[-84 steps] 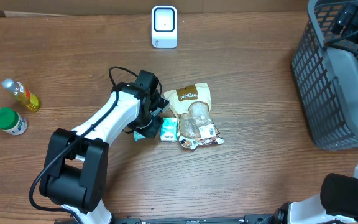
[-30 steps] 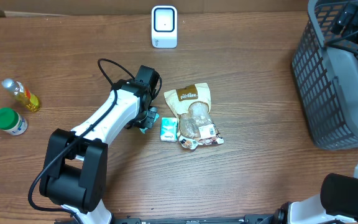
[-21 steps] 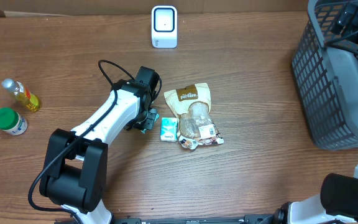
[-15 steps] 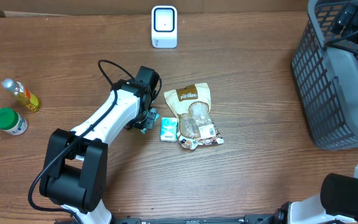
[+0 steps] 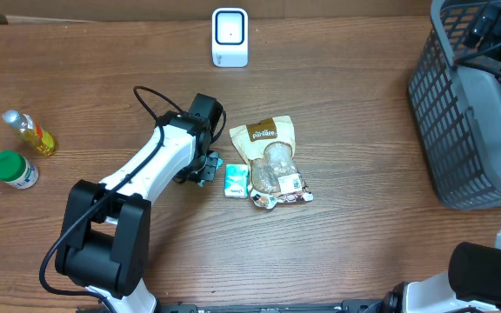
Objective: Scan the item barcode
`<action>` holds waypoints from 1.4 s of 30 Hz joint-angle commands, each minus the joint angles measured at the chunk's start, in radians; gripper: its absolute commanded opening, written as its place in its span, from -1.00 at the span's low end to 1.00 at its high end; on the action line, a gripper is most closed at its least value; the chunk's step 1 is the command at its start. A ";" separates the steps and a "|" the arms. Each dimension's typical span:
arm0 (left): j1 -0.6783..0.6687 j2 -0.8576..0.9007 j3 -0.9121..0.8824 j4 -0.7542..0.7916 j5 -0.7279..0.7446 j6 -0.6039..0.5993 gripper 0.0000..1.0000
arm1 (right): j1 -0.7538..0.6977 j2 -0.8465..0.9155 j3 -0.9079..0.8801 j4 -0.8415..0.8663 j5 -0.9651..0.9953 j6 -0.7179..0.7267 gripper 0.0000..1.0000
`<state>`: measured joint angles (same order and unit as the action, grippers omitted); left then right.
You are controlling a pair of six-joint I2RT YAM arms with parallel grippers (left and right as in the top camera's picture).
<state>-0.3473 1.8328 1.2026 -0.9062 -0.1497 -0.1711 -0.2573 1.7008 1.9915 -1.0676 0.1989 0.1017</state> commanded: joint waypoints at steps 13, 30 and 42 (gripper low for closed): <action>0.000 -0.007 -0.144 0.132 0.002 -0.080 -0.77 | 0.000 -0.010 0.018 0.003 0.010 0.003 1.00; 0.001 -0.010 0.068 -0.113 -0.004 -0.077 -0.91 | 0.000 -0.010 0.018 0.004 0.010 0.003 1.00; 0.000 0.008 0.066 -0.008 0.097 -0.076 -0.38 | 0.000 -0.010 0.018 0.003 0.010 0.003 1.00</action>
<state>-0.3466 1.8309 1.2919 -0.9203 -0.0917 -0.2409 -0.2573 1.7008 1.9915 -1.0676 0.1989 0.1013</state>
